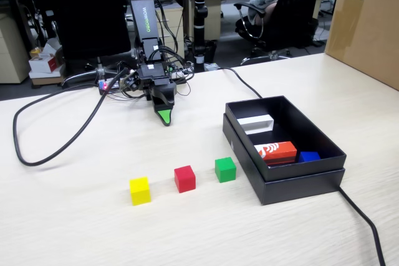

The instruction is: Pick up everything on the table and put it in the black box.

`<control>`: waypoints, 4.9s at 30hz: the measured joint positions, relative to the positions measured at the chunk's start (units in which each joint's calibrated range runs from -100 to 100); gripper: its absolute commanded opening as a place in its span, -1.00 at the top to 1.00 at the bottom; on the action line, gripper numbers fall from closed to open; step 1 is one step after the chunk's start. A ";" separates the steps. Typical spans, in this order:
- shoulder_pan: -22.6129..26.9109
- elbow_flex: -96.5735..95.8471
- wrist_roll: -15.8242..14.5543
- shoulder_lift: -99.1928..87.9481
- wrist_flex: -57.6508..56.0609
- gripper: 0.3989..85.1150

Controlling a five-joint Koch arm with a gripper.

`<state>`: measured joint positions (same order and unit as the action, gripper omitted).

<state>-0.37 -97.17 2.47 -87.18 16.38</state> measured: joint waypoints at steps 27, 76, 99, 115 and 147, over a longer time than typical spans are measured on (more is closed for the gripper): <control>0.00 0.00 0.00 0.00 0.00 -0.14; 0.88 0.09 -0.05 0.00 0.00 -0.11; 7.91 77.41 -10.40 36.50 -61.32 -0.04; 6.69 108.81 -11.38 78.19 -67.05 -0.10; 6.15 122.04 -11.18 103.56 -66.90 -0.10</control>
<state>5.79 24.87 -8.72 16.38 -50.52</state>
